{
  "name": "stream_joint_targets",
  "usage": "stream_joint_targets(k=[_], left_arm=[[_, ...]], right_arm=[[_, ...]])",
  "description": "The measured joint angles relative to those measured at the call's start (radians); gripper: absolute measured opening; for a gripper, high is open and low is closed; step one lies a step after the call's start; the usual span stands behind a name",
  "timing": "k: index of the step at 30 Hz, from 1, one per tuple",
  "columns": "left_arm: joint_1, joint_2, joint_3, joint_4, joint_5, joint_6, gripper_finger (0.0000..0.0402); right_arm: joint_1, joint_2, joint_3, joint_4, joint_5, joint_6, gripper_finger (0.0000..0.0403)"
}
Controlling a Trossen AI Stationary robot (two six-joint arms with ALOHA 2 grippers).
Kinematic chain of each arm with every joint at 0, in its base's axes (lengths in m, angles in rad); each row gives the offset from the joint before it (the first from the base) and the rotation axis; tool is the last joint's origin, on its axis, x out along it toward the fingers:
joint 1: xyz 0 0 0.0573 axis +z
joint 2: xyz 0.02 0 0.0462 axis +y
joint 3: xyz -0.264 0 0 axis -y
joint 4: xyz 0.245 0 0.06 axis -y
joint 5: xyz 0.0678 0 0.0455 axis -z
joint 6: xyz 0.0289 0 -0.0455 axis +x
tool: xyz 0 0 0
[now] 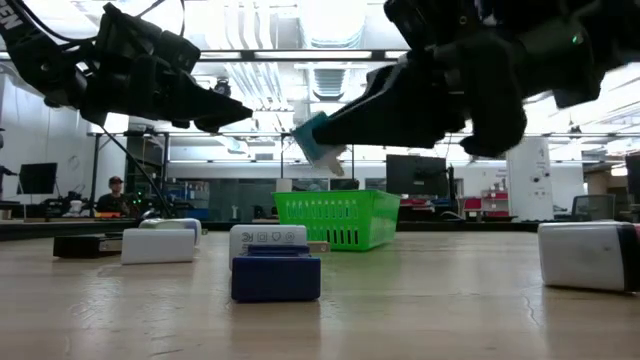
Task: Pick & Place Office items
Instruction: Put the small light blue charger adapter into the blue bin
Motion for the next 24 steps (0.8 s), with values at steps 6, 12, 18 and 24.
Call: stream_joint_targets(k=[6,12,18,24], left_arm=[[0.0,0.0,0.0,0.0,0.0,0.0,0.0218],[0.0,0.0,0.0,0.001,0.0,0.0,0.0218],[0.0,0.0,0.0,0.001,0.0,0.0,0.0218],[0.0,0.0,0.0,0.0,0.0,0.0,0.0218]], right_arm=[[-0.076,0.0,-0.073,0.211,-0.114,-0.004,0.0116],[-0.185,-0.001,-0.088,0.269,-0.231,-0.018,0.0116],[-0.29,-0.001,-0.086,0.307,-0.328,-0.025,0.0116],[-0.384,-0.001,-0.077,0.324,-0.334,-0.01,0.0116]])
